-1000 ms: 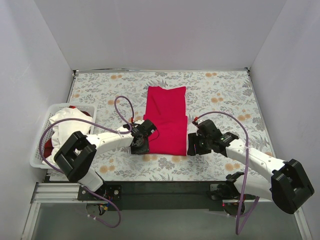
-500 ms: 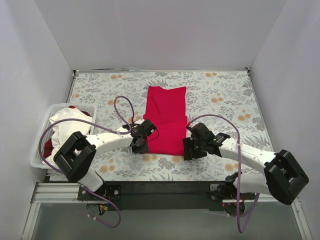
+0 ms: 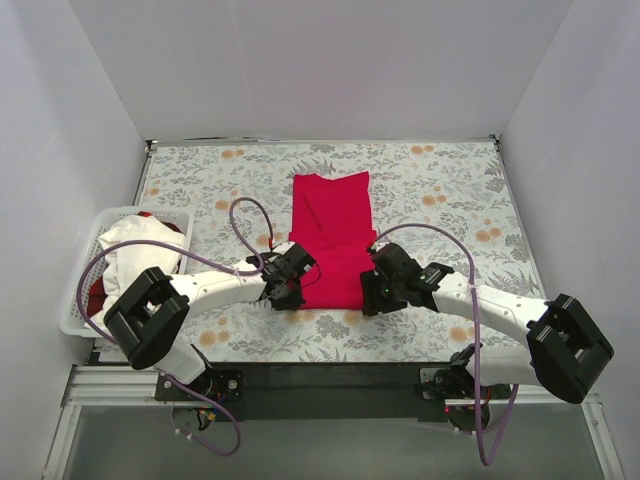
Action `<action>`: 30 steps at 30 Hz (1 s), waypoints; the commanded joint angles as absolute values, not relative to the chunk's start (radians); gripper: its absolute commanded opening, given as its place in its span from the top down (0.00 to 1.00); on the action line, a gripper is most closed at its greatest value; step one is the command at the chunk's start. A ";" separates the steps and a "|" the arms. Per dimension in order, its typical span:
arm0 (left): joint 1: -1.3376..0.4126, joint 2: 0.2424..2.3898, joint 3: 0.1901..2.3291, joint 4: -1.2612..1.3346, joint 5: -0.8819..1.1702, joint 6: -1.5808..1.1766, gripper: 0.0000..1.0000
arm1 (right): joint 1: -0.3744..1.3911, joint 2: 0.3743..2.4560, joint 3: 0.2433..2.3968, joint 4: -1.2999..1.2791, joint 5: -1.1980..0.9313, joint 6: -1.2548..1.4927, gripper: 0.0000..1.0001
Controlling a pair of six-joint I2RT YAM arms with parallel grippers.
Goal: Fold and stack the t-shirts
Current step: Fold the tshirt
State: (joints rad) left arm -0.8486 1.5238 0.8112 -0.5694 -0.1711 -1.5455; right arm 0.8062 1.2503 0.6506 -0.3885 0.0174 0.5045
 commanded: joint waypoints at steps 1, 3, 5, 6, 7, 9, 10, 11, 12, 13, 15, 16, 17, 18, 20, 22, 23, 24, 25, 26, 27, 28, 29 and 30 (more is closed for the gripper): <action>-0.894 1.565 0.755 -0.614 -0.061 -1.595 1.00 | 0.819 1.269 0.692 -0.379 0.058 0.528 0.44; -0.911 1.560 0.756 -0.620 -0.058 -1.606 1.00 | 0.824 1.275 0.698 -0.403 0.092 0.540 0.45; -0.914 1.552 0.750 -0.621 -0.060 -1.611 1.00 | 0.825 1.279 0.707 -0.440 0.144 0.548 0.46; -0.914 1.552 0.750 -0.621 -0.058 -1.612 1.00 | 0.825 1.276 0.712 -0.451 0.161 0.555 0.46; -0.916 1.551 0.749 -0.623 -0.060 -1.612 1.00 | 0.825 1.276 0.719 -0.460 0.176 0.558 0.47; -0.916 1.549 0.750 -0.623 -0.060 -1.611 1.00 | 0.825 1.273 0.726 -0.485 0.212 0.566 0.48; -0.916 1.549 0.750 -0.623 -0.061 -1.611 1.00 | 0.825 1.272 0.730 -0.489 0.224 0.569 0.48; -0.916 1.554 0.752 -0.623 -0.061 -1.611 1.00 | 0.825 1.275 0.732 -0.494 0.239 0.571 0.48; -0.916 1.554 0.752 -0.623 -0.060 -1.611 1.00 | 0.825 1.278 0.733 -0.494 0.242 0.569 0.48; -0.916 1.555 0.750 -0.623 -0.061 -1.611 1.00 | 0.825 1.281 0.735 -0.492 0.244 0.569 0.48; -0.917 1.557 0.752 -0.621 -0.058 -1.609 1.00 | 0.825 1.301 0.744 -0.491 0.242 0.565 0.49; -0.916 1.557 0.750 -0.620 -0.060 -1.609 1.00 | 0.825 1.308 0.747 -0.492 0.245 0.563 0.50; -0.917 1.557 0.752 -0.621 -0.058 -1.609 1.00 | 0.825 1.315 0.753 -0.492 0.253 0.564 0.51; -0.916 1.554 0.750 -0.621 -0.060 -1.611 1.00 | 0.825 1.325 0.755 -0.492 0.259 0.565 0.51; -0.917 1.554 0.747 -0.621 -0.060 -1.612 1.00 | 0.825 1.336 0.755 -0.488 0.270 0.560 0.54; -0.917 1.549 0.744 -0.621 -0.061 -1.614 1.00 | 0.825 1.350 0.752 -0.482 0.276 0.561 0.56; -0.917 1.549 0.744 -0.620 -0.060 -1.614 1.00 | 0.825 1.356 0.749 -0.480 0.282 0.560 0.57; -0.917 1.548 0.744 -0.621 -0.060 -1.614 1.00 | 0.825 1.365 0.743 -0.479 0.282 0.561 0.57; -0.917 1.548 0.741 -0.621 -0.061 -1.614 1.00 | 0.825 1.368 0.736 -0.477 0.284 0.561 0.59; -0.917 1.549 0.742 -0.621 -0.060 -1.614 1.00 | 0.825 1.373 0.730 -0.469 0.285 0.561 0.59; -0.917 1.549 0.741 -0.621 -0.060 -1.614 1.00 | 0.825 1.385 0.717 -0.465 0.282 0.561 0.60; -0.919 1.549 0.742 -0.621 -0.060 -1.614 1.00 | 0.825 1.391 0.709 -0.459 0.279 0.563 0.60; -0.919 1.549 0.742 -0.620 -0.058 -1.614 1.00 | 0.825 1.397 0.701 -0.451 0.267 0.563 0.60; -0.919 1.551 0.742 -0.621 -0.058 -1.614 1.00 | 0.825 1.414 0.689 -0.443 0.261 0.563 0.60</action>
